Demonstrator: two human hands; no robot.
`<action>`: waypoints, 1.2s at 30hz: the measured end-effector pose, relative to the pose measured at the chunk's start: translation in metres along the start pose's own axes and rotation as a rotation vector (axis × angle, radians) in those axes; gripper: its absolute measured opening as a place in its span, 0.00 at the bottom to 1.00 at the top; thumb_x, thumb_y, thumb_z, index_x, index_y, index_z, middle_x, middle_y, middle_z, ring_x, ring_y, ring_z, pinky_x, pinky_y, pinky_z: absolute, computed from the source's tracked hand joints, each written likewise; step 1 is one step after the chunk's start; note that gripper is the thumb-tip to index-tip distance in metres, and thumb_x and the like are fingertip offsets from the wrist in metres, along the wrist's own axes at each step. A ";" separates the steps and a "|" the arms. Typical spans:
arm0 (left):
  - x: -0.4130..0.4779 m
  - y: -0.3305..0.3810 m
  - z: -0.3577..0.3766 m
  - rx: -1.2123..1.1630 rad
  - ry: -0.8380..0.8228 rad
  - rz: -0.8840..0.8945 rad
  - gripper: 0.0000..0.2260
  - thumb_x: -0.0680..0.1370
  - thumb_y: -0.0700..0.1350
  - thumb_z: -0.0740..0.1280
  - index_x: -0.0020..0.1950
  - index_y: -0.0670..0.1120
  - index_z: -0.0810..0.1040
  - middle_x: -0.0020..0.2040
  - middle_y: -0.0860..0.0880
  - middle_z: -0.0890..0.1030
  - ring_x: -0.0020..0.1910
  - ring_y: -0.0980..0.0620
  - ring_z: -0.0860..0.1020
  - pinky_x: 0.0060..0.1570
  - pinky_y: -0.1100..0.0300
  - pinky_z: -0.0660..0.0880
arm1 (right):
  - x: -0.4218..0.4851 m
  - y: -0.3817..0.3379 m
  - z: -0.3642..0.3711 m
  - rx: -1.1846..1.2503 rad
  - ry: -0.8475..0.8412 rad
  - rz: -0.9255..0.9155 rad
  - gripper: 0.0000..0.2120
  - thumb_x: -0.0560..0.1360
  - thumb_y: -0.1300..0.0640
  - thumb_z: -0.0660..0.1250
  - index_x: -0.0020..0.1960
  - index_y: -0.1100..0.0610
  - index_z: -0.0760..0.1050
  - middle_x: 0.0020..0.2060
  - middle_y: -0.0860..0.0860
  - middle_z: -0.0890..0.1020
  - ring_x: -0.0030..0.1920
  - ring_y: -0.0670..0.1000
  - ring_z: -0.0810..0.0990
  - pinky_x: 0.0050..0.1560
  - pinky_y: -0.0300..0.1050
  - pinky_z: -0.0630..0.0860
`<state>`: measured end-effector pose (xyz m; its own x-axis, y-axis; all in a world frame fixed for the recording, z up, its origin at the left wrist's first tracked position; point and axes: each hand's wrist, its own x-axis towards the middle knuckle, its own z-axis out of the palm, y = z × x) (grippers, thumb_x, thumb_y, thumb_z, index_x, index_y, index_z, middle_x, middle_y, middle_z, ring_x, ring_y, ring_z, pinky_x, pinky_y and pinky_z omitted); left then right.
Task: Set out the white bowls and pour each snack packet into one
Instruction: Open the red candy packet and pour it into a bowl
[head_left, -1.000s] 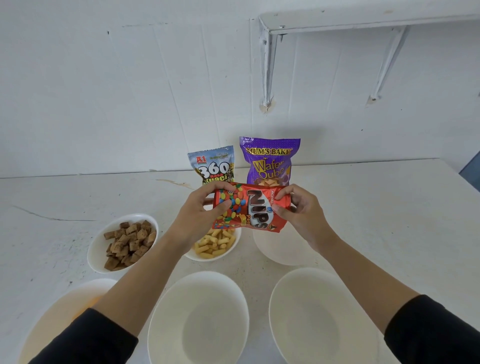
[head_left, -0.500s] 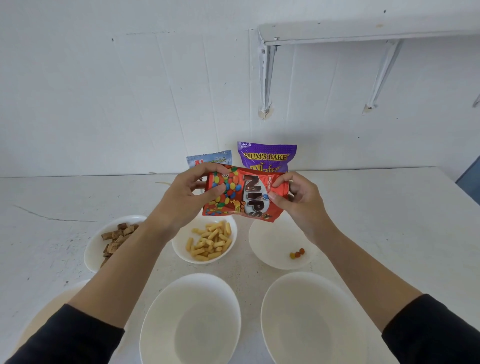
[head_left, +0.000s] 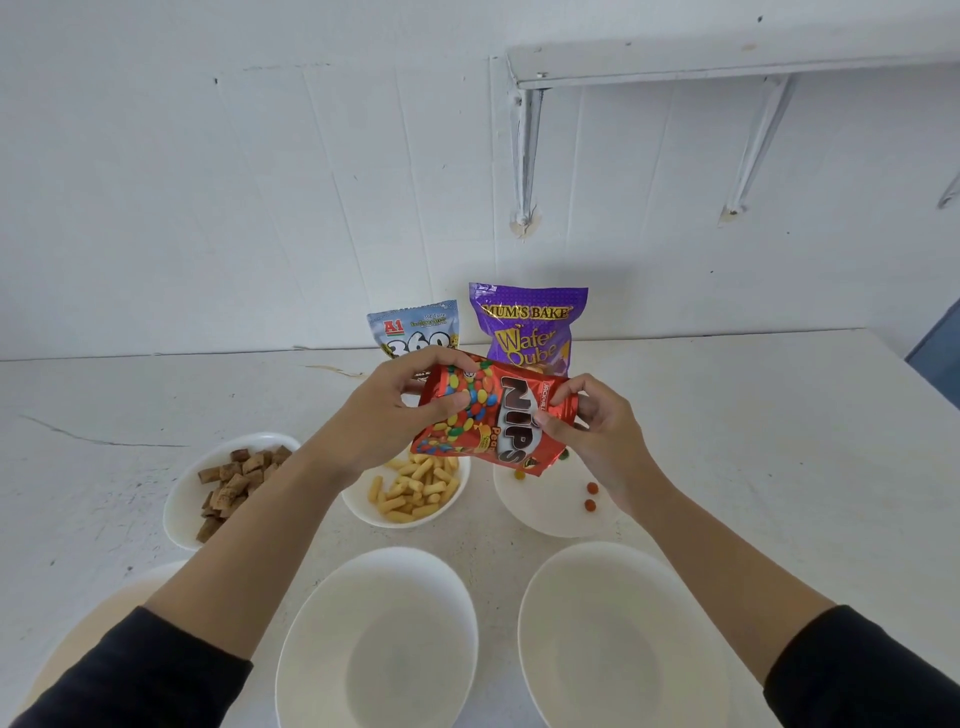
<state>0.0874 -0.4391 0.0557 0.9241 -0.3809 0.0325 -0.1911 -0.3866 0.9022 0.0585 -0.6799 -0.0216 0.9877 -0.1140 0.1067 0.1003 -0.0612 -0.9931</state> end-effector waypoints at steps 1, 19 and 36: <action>0.000 0.001 -0.001 -0.009 -0.001 0.001 0.08 0.79 0.51 0.71 0.58 0.60 0.80 0.60 0.64 0.77 0.57 0.55 0.79 0.42 0.62 0.83 | 0.001 -0.001 0.000 -0.004 0.004 0.002 0.10 0.75 0.60 0.74 0.49 0.56 0.73 0.51 0.46 0.85 0.54 0.49 0.85 0.43 0.51 0.85; 0.003 0.037 -0.030 -0.101 0.078 0.119 0.09 0.80 0.47 0.69 0.59 0.57 0.80 0.62 0.55 0.80 0.61 0.50 0.79 0.51 0.52 0.85 | 0.015 -0.055 0.006 0.022 0.023 -0.121 0.11 0.73 0.61 0.75 0.49 0.57 0.73 0.50 0.50 0.86 0.52 0.48 0.85 0.44 0.45 0.84; 0.000 0.031 0.017 -0.053 -0.066 0.059 0.09 0.81 0.47 0.70 0.61 0.55 0.80 0.59 0.63 0.76 0.50 0.73 0.78 0.39 0.69 0.79 | -0.013 0.006 -0.005 0.070 0.067 0.079 0.11 0.73 0.59 0.76 0.46 0.56 0.73 0.53 0.51 0.86 0.54 0.53 0.85 0.49 0.54 0.85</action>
<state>0.0761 -0.4657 0.0767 0.8877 -0.4566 0.0593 -0.2251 -0.3178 0.9210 0.0460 -0.6835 -0.0289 0.9829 -0.1818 0.0286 0.0328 0.0201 -0.9993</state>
